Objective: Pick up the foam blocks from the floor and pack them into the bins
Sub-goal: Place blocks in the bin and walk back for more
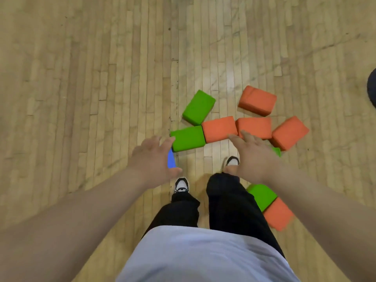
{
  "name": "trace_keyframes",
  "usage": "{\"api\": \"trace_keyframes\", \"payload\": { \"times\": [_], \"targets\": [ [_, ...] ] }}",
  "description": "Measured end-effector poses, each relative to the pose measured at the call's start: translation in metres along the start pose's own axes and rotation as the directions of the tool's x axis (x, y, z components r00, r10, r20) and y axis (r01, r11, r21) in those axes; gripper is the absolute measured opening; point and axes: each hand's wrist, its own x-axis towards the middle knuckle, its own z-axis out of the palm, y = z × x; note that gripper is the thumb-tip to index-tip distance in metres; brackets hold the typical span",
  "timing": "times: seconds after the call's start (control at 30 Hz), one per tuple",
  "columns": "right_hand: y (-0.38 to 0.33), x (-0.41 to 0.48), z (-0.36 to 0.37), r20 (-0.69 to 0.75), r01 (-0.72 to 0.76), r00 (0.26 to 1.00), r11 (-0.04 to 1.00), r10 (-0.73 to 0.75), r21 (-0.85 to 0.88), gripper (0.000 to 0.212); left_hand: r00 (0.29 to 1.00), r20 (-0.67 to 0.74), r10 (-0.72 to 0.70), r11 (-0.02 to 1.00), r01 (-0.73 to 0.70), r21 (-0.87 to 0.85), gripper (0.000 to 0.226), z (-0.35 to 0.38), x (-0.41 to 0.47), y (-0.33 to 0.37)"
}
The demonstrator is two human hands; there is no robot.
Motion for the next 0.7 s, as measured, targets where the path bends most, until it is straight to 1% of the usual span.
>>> {"api": "trace_keyframes", "payload": {
  "times": [0.13,0.23,0.3,0.37,0.43,0.5,0.63,0.7],
  "targets": [
    [0.032,0.1,-0.016,0.1,0.057,0.994,0.997,-0.051,-0.059,0.107,0.995,0.044,-0.094,0.992,0.097,-0.086,0.099,0.008,0.078,0.003],
    [0.056,0.17,-0.021,0.19,0.11,0.978,0.984,-0.083,-0.138,0.11,0.979,0.116,-0.168,0.972,0.184,-0.144,0.1,0.015,0.124,0.007],
    [0.071,0.216,-0.022,0.224,0.146,0.97,0.969,-0.1,-0.199,0.113,0.974,0.115,-0.197,0.963,0.214,-0.161,0.1,0.022,0.156,0.006],
    [0.081,0.262,-0.014,0.261,0.189,0.957,0.952,-0.125,-0.24,0.114,0.968,0.121,-0.221,0.961,0.237,-0.141,0.1,0.033,0.189,0.005],
    [0.09,0.312,0.005,0.293,0.229,0.945,0.936,-0.147,-0.268,0.116,0.957,0.156,-0.244,0.955,0.265,-0.133,0.099,0.051,0.231,0.004],
    [0.099,0.369,0.035,0.335,0.27,0.928,0.916,-0.165,-0.297,0.121,0.953,0.195,-0.233,0.952,0.265,-0.156,0.1,0.082,0.282,0.0],
    [0.119,0.492,0.116,0.394,0.338,0.902,0.857,-0.178,-0.388,0.132,0.965,0.186,-0.184,0.969,0.21,-0.13,0.104,0.171,0.407,-0.006],
    [0.127,0.548,0.159,0.399,0.352,0.899,0.837,-0.178,-0.418,0.137,0.97,0.178,-0.166,0.976,0.187,-0.108,0.104,0.218,0.468,-0.008]
  ]
}}
